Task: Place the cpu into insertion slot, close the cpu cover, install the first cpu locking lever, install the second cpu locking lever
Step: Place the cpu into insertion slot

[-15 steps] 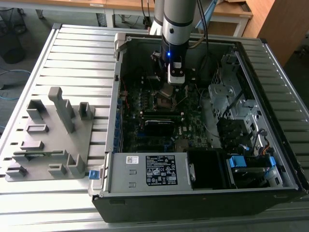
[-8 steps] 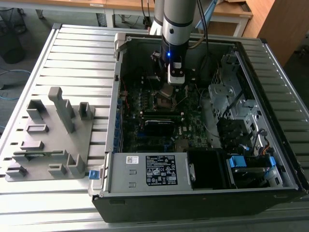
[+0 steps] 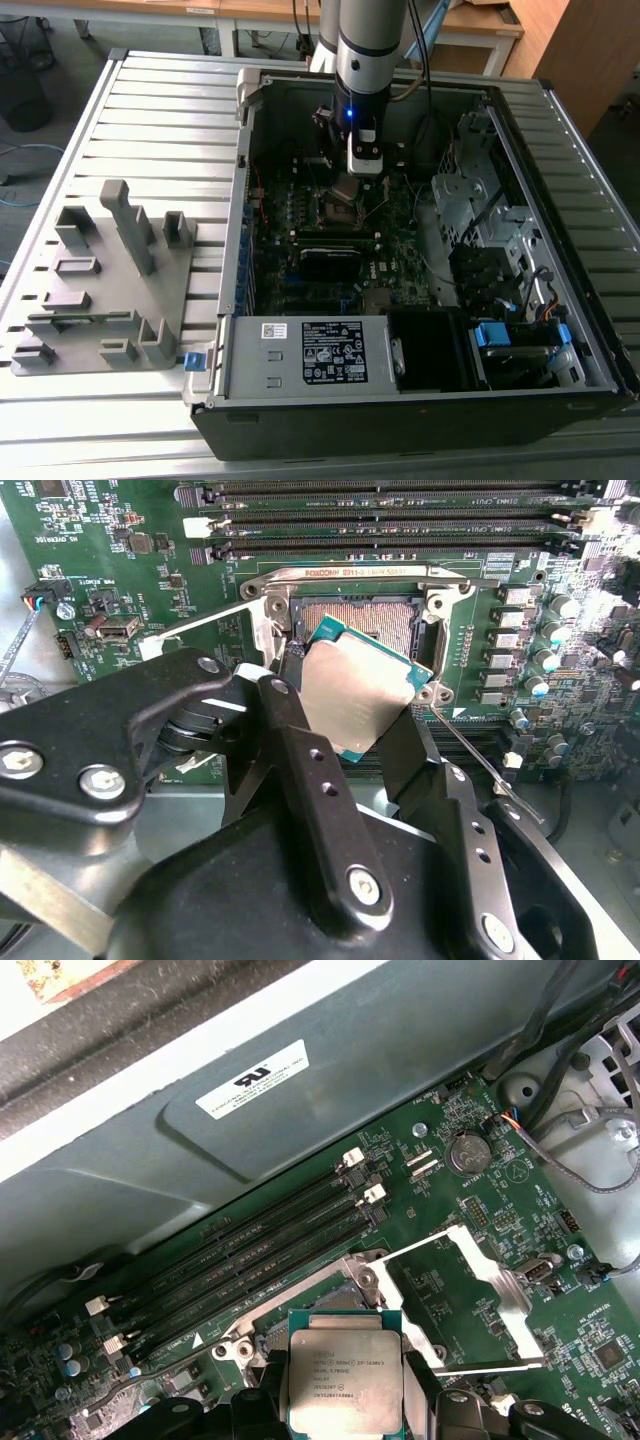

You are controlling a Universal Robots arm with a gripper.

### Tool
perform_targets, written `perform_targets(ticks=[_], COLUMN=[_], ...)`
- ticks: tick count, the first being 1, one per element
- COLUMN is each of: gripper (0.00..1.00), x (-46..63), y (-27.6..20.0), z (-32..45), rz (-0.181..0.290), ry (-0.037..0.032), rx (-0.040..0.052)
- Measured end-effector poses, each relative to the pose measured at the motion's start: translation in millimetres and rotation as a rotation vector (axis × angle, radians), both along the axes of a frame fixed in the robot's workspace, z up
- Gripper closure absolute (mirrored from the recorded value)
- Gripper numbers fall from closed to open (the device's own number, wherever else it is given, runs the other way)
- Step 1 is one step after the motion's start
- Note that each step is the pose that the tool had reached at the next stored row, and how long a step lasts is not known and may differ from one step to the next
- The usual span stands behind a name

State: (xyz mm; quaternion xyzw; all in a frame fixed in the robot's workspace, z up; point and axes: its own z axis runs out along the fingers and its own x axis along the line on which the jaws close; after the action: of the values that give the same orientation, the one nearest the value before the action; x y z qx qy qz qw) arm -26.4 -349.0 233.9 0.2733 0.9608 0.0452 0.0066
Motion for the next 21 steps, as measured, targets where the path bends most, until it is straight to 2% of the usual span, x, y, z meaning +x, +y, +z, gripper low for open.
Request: perform_targets(ticks=[7,21], gripper=[0.46,0.46], x=[0.0,0.0], y=[0.0,0.0], z=[-3.0,-7.3], rz=[-0.006,-0.253], ry=[-0.0001,-0.0001], rx=[0.0001,0.0002])
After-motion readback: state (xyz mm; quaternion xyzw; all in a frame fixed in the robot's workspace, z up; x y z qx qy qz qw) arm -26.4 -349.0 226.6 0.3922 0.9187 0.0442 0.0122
